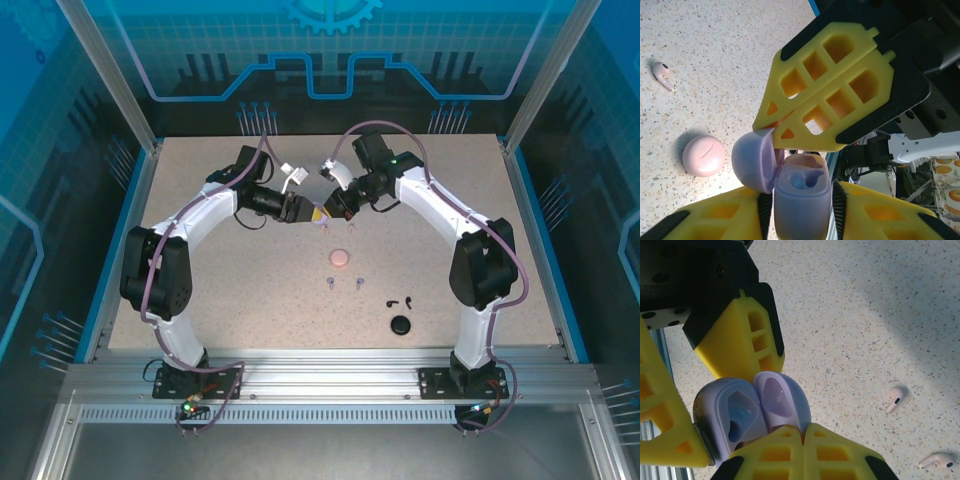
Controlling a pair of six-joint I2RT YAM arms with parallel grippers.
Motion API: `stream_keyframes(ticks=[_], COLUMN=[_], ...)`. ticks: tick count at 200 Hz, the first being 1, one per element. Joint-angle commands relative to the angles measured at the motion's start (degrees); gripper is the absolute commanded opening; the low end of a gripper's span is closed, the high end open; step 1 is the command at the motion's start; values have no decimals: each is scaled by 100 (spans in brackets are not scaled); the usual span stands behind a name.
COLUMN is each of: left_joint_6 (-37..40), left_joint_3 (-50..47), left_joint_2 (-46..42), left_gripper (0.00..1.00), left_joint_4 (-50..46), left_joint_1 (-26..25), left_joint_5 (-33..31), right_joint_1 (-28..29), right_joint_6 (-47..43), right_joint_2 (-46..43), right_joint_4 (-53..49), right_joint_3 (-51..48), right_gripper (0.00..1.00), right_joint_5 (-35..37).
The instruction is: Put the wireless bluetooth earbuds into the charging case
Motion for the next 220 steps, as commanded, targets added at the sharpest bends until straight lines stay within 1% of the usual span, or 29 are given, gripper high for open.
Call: stream_keyframes(ticks=[1,25,76,85,92,99,109,120,124,129,139,151,170,184,198,220], left_joint_6=[-38,-38,6,23,37,41,49,50,54,50,42,1,-176,-378,-573,-953], left_joint_3=[72,55,-11,-13,-24,-33,-35,-48,-48,-64,-98,-191,-435,-677,-951,-1501], left_joint_2=[24,27,13,14,2,8,1,-7,-8,-21,-66,-163,-406,-623,-877,-1341], left_gripper=[34,30,26,22,22,18,12,3,0,0,0,0,0,0,0,0], left_joint_4=[127,136,109,101,101,101,99,103,105,116,169,295,640,968,1352,2150], left_joint_1=[-15,-15,-15,-15,-15,-15,-14,-15,-15,-15,-13,1,33,54,55,55], left_joint_5=[231,240,325,330,337,337,343,339,325,307,249,146,-73,-368,-601,-1055], right_joint_1=[77,74,69,69,64,67,63,59,45,22,-38,-163,-355,-436,-442,-325], right_joint_6=[-44,-26,30,51,51,65,86,163,236,328,514,775,1178,1459,1762,2417], right_joint_2=[107,126,190,195,206,212,219,222,227,212,194,98,-191,-460,-687,-972], right_joint_4=[-129,-106,-125,-128,-123,-124,-123,-100,-77,-64,-45,4,133,176,139,64], right_joint_3=[188,188,343,370,392,408,433,464,473,481,512,480,268,30,-182,-611], right_gripper=[0,0,0,0,0,0,0,0,6,11,18,33,44,50,53,55], right_joint_5=[-103,-94,-63,-67,-57,-43,-41,17,69,126,203,189,82,100,142,582])
